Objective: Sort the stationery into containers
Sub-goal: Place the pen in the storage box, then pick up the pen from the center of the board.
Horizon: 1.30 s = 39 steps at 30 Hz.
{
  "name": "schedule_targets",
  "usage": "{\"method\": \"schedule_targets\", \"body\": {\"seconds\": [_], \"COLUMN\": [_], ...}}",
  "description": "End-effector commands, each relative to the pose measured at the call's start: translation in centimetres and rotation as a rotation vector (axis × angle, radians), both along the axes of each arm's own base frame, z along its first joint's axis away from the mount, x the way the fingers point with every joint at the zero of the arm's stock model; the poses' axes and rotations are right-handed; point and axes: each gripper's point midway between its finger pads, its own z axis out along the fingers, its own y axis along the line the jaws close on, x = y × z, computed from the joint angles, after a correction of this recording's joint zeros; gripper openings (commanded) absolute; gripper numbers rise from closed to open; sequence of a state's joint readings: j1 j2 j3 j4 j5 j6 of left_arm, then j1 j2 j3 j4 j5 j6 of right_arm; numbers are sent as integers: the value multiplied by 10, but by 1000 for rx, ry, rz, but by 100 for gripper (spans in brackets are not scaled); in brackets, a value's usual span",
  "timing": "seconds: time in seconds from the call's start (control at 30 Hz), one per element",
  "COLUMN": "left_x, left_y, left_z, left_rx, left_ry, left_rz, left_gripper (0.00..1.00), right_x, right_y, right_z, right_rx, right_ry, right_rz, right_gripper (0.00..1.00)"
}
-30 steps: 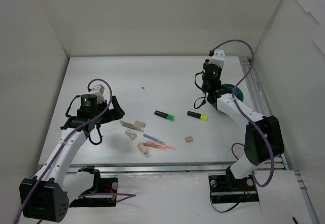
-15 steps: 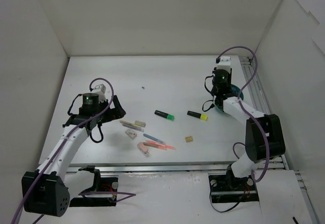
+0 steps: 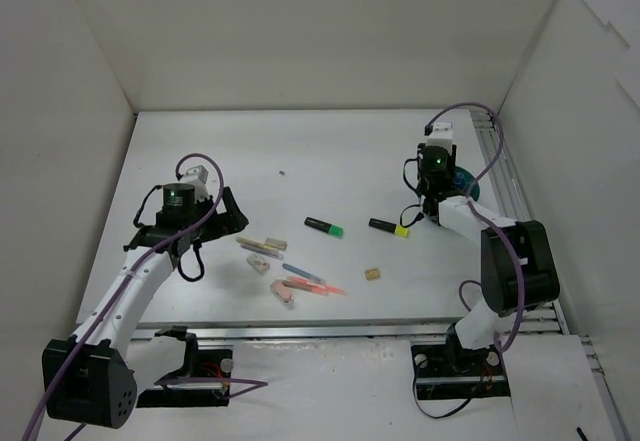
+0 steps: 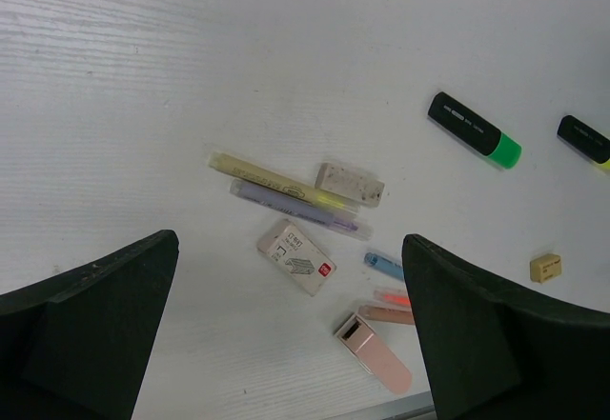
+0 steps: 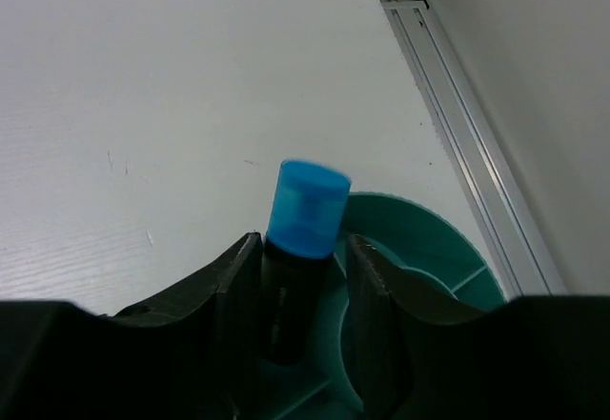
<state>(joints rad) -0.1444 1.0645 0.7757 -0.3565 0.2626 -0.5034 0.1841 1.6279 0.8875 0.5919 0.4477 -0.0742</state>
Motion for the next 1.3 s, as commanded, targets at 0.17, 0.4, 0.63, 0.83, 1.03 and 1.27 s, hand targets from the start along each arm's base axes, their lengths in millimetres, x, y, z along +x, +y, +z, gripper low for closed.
{"method": "schedule_targets", "body": {"seconds": [0.17, 0.4, 0.63, 0.83, 1.03, 1.27], "left_x": [9, 0, -4, -5, -6, -4], "left_y": [0, 3, -5, -10, -12, -9], "left_z": [34, 40, 41, 40, 43, 39], "left_rx": [-12, -7, -29, -45, -55, -34], "left_ry": [-116, -132, -144, -147, -177, -170], "left_rz": [11, 18, -29, -62, -77, -71], "left_gripper": [99, 99, 99, 100, 99, 99], "right_x": [-19, -58, -119, -123, -120, -113], "right_y": [14, 43, 92, 110, 114, 114], "right_z": [87, 84, 17, -25, -69, -113], "right_rx": [71, 300, 742, 885, 885, 882], "right_ry": [-214, -45, 89, 169, 241, 359], "right_rz": [0, -31, -269, -381, -494, -583], "right_gripper": [54, 70, 98, 98, 98, 90]}}
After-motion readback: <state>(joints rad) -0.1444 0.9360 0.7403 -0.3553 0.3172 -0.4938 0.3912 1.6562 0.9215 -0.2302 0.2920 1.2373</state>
